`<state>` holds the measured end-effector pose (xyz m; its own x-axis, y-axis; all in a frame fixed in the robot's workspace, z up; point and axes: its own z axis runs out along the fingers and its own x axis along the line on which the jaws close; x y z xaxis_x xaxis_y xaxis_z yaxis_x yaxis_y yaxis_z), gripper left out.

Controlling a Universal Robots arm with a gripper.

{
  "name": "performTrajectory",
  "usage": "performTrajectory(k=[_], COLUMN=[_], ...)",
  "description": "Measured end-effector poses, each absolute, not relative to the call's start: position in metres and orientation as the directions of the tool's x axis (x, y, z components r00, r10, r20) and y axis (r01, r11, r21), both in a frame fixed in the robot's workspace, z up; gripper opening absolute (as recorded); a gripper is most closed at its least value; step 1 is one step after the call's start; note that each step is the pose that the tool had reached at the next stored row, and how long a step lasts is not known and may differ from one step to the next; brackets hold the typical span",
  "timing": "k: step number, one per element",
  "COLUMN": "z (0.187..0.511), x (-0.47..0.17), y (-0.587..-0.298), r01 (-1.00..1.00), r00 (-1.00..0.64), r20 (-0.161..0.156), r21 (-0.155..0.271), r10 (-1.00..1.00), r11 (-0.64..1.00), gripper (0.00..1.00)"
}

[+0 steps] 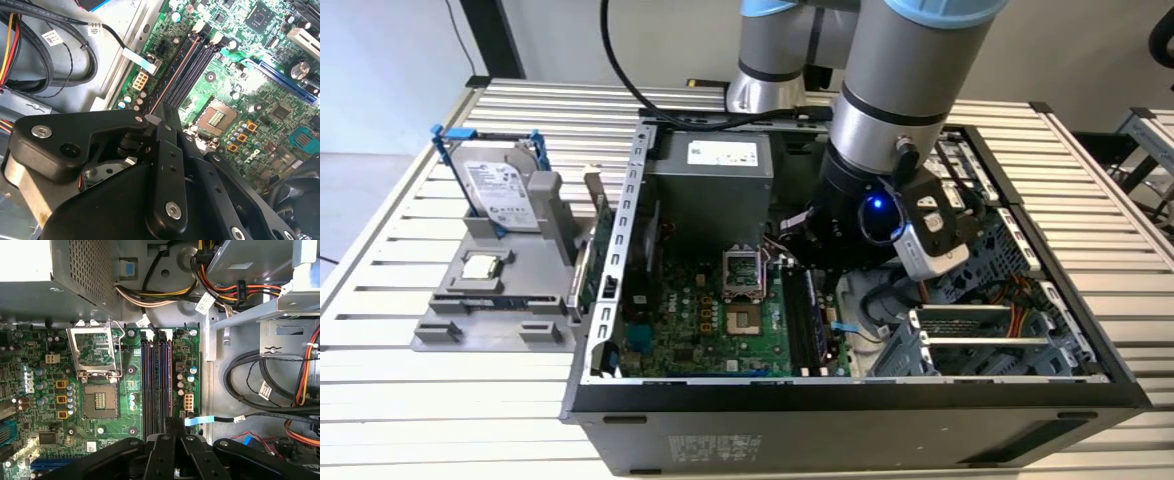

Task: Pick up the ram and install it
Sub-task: 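Insert the ram into the slot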

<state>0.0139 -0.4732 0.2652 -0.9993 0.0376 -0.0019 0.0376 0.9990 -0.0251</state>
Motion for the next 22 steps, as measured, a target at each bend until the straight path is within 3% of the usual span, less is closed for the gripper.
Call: performTrajectory(k=[12,22], z=[0.2652,0.2653], x=[0.0140,0.0139], y=[-0.4733,-0.4733], r01=[0.031,-0.106], r00=[-1.000,-0.994], r20=[-0.002,-0.002], r21=[-0.025,-0.025], r10=[0.031,-0.107], r11=[0.999,0.994], gripper=[0.00,0.00])
